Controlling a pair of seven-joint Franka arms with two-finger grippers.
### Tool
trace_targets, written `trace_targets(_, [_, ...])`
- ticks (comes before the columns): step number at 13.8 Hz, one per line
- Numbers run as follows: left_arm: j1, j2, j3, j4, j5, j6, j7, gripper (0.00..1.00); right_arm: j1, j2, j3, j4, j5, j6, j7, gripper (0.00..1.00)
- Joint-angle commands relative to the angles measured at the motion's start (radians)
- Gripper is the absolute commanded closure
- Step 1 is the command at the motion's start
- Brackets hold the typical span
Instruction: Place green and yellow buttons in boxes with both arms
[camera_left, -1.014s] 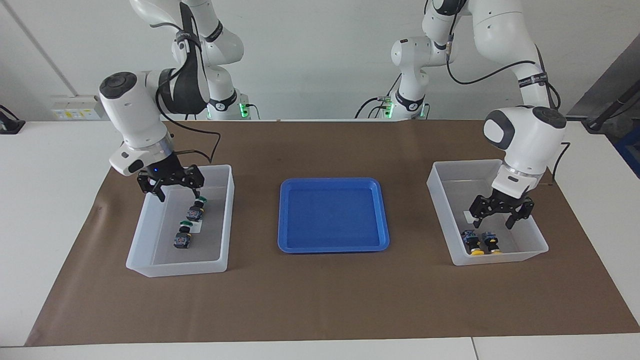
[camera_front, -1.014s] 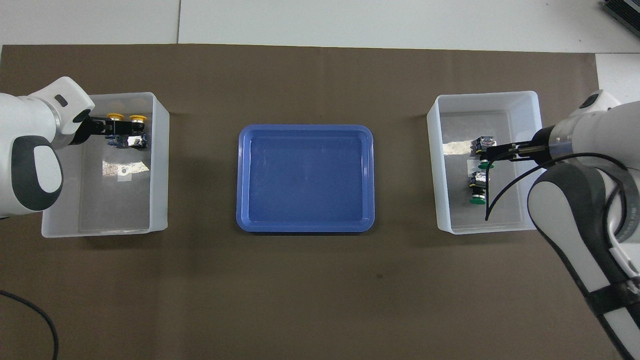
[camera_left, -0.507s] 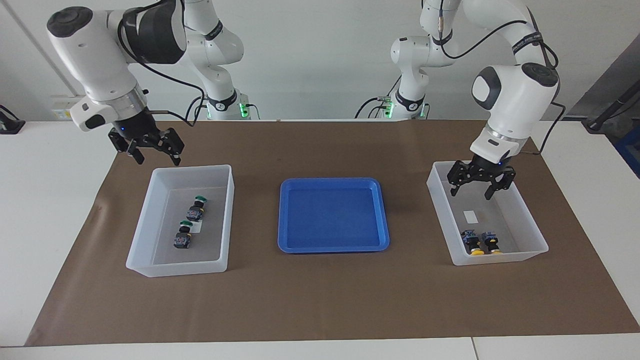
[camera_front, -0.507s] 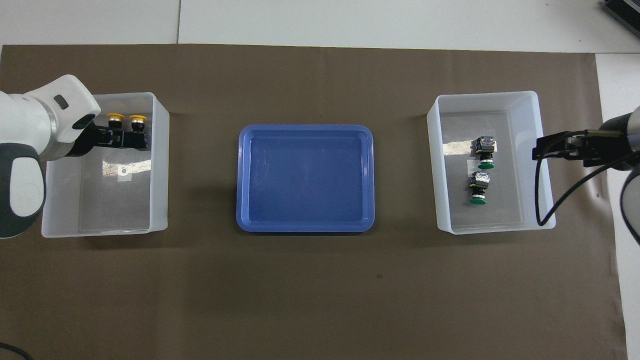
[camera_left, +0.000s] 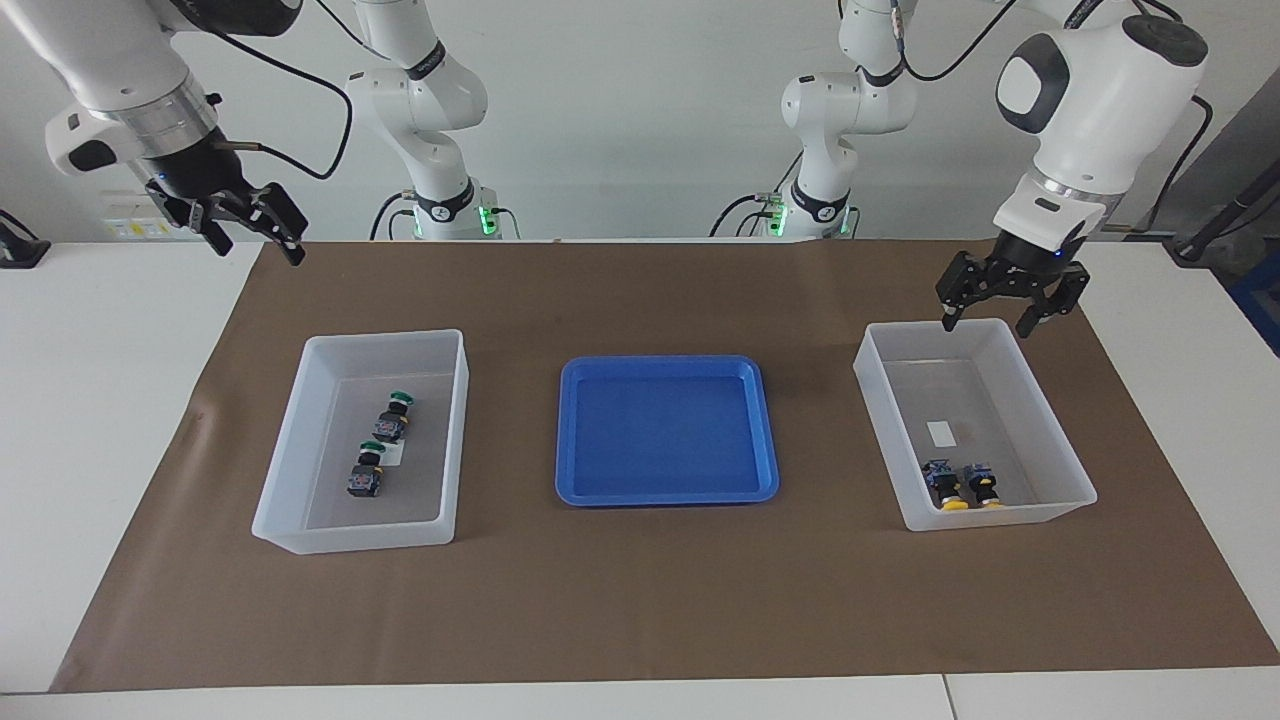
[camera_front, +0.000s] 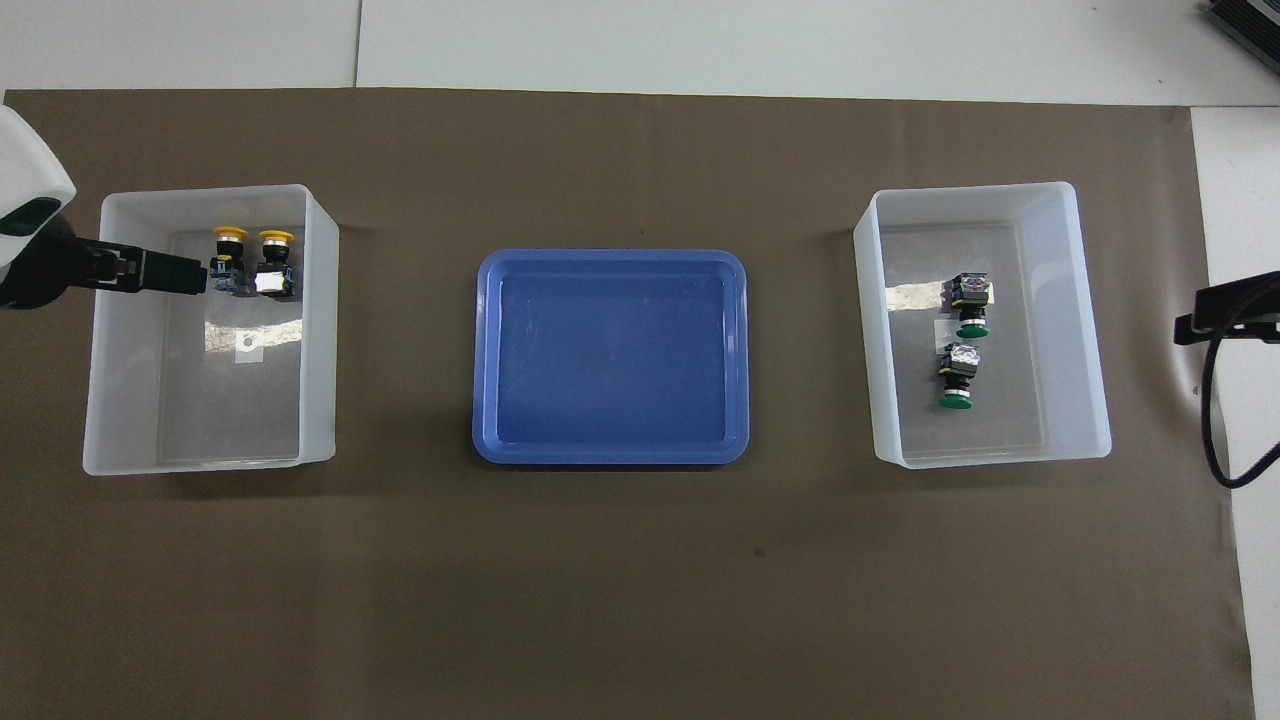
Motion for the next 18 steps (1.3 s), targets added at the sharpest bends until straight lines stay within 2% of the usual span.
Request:
trace_targets(1, [0.01, 0.056, -0.005, 0.129, 0.024, -0.111, 0.006, 0.0, 0.002, -0.016, 0.009, -0.024, -0.014, -0.002, 0.003, 0.0])
trace_targets(3, [0.009, 0.047, -0.002, 0.141, 0.023, -0.141, 0.006, 0.0, 0.005, -0.013, 0.018, -0.016, -0.079, 0.009, -0.068, 0.0])
trace_targets(7, [0.023, 0.005, -0.002, 0.098, 0.02, -0.171, 0.015, 0.0, 0.006, 0.002, 0.038, 0.032, -0.077, 0.008, -0.057, 0.0])
trace_targets(11, [0.023, -0.046, -0.002, 0.031, 0.021, -0.208, 0.019, 0.0, 0.006, 0.004, 0.052, 0.03, -0.077, 0.007, -0.014, 0.0])
trace_targets(18, [0.023, -0.046, 0.003, 0.028, 0.023, -0.201, 0.017, 0.0, 0.006, 0.001, 0.068, 0.017, -0.075, -0.002, -0.012, 0.0])
